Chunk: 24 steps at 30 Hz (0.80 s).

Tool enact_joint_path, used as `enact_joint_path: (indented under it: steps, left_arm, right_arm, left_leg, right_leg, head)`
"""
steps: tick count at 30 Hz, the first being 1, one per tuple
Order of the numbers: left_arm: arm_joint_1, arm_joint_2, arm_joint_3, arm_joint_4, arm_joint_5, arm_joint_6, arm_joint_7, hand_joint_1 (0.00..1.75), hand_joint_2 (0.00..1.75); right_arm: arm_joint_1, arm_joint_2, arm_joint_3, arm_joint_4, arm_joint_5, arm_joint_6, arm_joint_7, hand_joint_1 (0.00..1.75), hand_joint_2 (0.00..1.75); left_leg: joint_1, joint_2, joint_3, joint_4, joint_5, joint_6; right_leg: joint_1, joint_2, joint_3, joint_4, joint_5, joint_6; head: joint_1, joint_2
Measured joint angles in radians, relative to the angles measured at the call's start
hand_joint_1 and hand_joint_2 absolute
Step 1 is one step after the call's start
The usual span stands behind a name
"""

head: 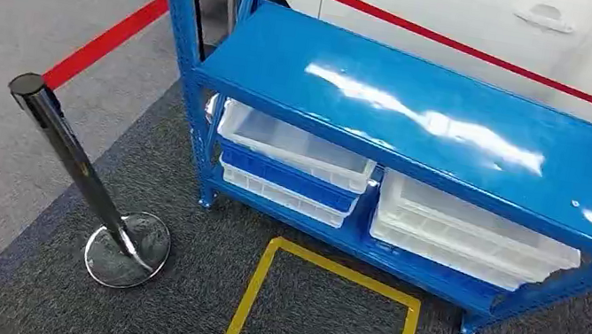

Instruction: Take the parts from the cabinet and place them on the table.

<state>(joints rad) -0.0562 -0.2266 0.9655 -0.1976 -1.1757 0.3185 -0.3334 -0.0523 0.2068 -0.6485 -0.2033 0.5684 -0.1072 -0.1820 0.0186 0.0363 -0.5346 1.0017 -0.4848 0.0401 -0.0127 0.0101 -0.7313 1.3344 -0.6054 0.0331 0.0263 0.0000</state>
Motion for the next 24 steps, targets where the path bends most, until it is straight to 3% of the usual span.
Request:
enact_joint_path:
  steps: [1,3,4,5,6,9,10,11,12,14,15,16,17,19,20,21,24]
  left_arm:
    - [-0.001,0.000,0.000,0.000,0.000,0.000,-0.001,0.00,0.00]
    - [-0.003,-0.001,0.000,0.000,-0.002,0.000,-0.003,0.00,0.00]
    - [-0.003,-0.003,0.000,0.000,-0.003,0.000,-0.004,0.00,0.00]
    - [-0.003,-0.003,0.000,0.000,-0.004,0.000,-0.004,0.00,0.00]
    - [-0.003,-0.005,0.000,0.000,-0.006,0.000,-0.005,0.00,0.00]
    - [-0.007,-0.006,0.000,0.000,-0.008,0.000,-0.006,0.00,0.00]
    - [-0.007,-0.006,-0.001,0.000,-0.008,0.000,-0.006,0.00,0.00]
    - [-0.007,-0.006,-0.001,0.000,-0.009,0.000,-0.007,0.00,0.00]
    - [-0.007,-0.006,-0.001,0.000,-0.009,0.000,-0.008,0.00,0.00]
    - [-0.002,-0.006,-0.001,0.000,-0.009,0.000,-0.008,0.00,0.00]
    - [-0.001,-0.006,-0.001,0.000,-0.010,0.000,-0.008,0.00,0.00]
    - [0.000,-0.006,-0.001,0.000,-0.010,0.000,-0.008,0.00,0.00]
    - [0.000,-0.006,-0.001,0.000,-0.011,0.000,-0.008,0.00,0.00]
    - [-0.003,-0.006,-0.001,0.000,-0.018,-0.002,-0.008,0.00,0.00]
    - [-0.003,-0.006,-0.001,0.000,-0.018,-0.003,-0.008,0.00,0.00]
    - [-0.004,-0.006,-0.001,0.000,-0.018,-0.004,-0.008,0.00,1.75]
    - [-0.007,-0.006,-0.002,0.000,-0.018,-0.007,-0.008,0.00,1.75]
  right_arm:
    - [0.001,0.000,0.000,0.000,0.000,0.000,0.000,0.00,0.00]
    - [0.004,-0.001,0.000,0.000,-0.002,0.000,0.000,0.00,0.00]
    - [0.003,-0.003,0.000,0.000,-0.002,0.000,0.000,0.00,0.00]
    - [0.001,-0.003,0.000,0.000,-0.002,0.000,-0.001,0.00,0.00]
    - [-0.001,-0.003,-0.001,0.000,-0.002,0.000,-0.002,0.00,0.00]
    - [0.002,-0.003,-0.001,0.000,-0.002,0.000,-0.002,0.00,0.00]
    - [0.001,-0.003,-0.001,0.000,-0.002,0.001,-0.001,0.00,0.00]
    - [0.002,-0.003,-0.001,0.000,-0.003,0.001,-0.001,0.00,0.00]
    - [0.001,-0.003,-0.001,0.000,-0.003,0.001,-0.001,0.00,0.00]
    - [-0.002,-0.003,-0.002,0.000,-0.003,0.003,0.000,0.00,0.00]
    - [-0.002,-0.003,-0.002,0.000,-0.003,0.003,0.004,0.00,0.00]
    - [0.000,-0.003,-0.002,0.000,-0.003,0.004,0.010,0.00,0.00]
    - [0.001,-0.003,-0.002,0.000,-0.003,0.004,0.018,0.00,0.00]
    - [0.001,-0.003,-0.002,0.000,-0.001,0.006,0.030,0.00,0.00]
    - [0.001,-0.003,-0.002,0.000,0.003,0.006,0.032,0.00,0.00]
    - [0.000,-0.003,-0.002,0.000,0.006,0.006,0.036,0.00,0.00]
    - [0.001,-0.003,-0.002,0.000,0.008,0.005,0.042,0.00,0.00]
  left_leg:
    - [0.000,0.013,0.000,0.000,-0.001,0.000]
    - [0.000,0.035,0.005,0.001,-0.006,-0.004]
    - [0.000,0.045,0.010,0.002,-0.009,-0.008]
    - [-0.003,0.053,0.014,0.002,-0.012,-0.013]
    - [-0.010,0.063,0.015,0.006,-0.017,-0.022]
    - [-0.011,0.090,0.025,-0.001,-0.017,-0.034]
    - [-0.008,0.087,0.023,0.002,-0.023,-0.043]
    - [-0.004,0.035,0.018,0.026,-0.047,-0.047]
    - [-0.004,-0.002,-0.008,0.085,-0.087,-0.048]
    - [-0.003,-0.026,-0.086,0.250,-0.165,-0.051]
    - [-0.003,-0.027,-0.115,0.308,-0.179,-0.051]
    - [-0.003,-0.027,-0.125,0.321,-0.167,-0.050]
    - [-0.003,-0.028,-0.112,0.285,-0.130,-0.047]
    - [-0.003,-0.031,-0.038,0.107,-0.024,-0.039]
    - [-0.004,-0.039,-0.011,0.034,-0.002,-0.032]
    - [-0.008,-0.044,-0.004,0.013,-0.012,-0.031]
    - [-0.011,-0.043,-0.006,0.016,-0.008,-0.022]
  right_leg:
    - [-0.001,-0.002,0.006,-0.008,0.017,0.001]
    - [-0.002,-0.015,0.083,-0.145,0.095,0.000]
    - [0.000,-0.039,0.135,-0.236,0.132,-0.005]
    - [0.008,-0.101,0.167,-0.304,0.128,-0.013]
    - [0.015,-0.102,0.166,-0.306,0.132,-0.023]
    - [0.019,-0.066,0.158,-0.305,0.133,-0.035]
    - [0.007,-0.053,0.166,-0.314,0.140,-0.045]
    - [0.005,-0.043,0.165,-0.317,0.143,-0.050]
    - [0.004,-0.034,0.163,-0.317,0.144,-0.057]
    - [0.006,-0.011,0.158,-0.316,0.145,-0.062]
    - [0.007,-0.001,0.157,-0.314,0.145,-0.063]
    - [0.008,0.010,0.157,-0.311,0.144,-0.063]
    - [0.008,0.019,0.158,-0.310,0.143,-0.064]
    - [0.009,0.032,0.164,-0.306,0.139,-0.059]
    - [0.008,0.035,0.164,-0.305,0.137,-0.056]
    - [0.016,0.036,0.161,-0.298,0.133,-0.049]
    - [0.010,0.038,0.158,-0.306,0.141,-0.033]
  head:
    - [0.000,0.000]
    - [0.000,0.000]
    - [0.000,0.000]
    - [0.000,0.000]
    - [-0.001,0.000]
    - [0.000,0.000]
    - [-0.001,0.000]
    - [-0.001,0.000]
    - [-0.002,0.000]
    - [-0.002,0.000]
    - [-0.002,0.000]
    - [-0.002,0.000]
    - [-0.002,0.000]
    - [-0.002,0.000]
    - [-0.002,0.000]
    - [-0.002,0.000]
    - [-0.001,0.000]
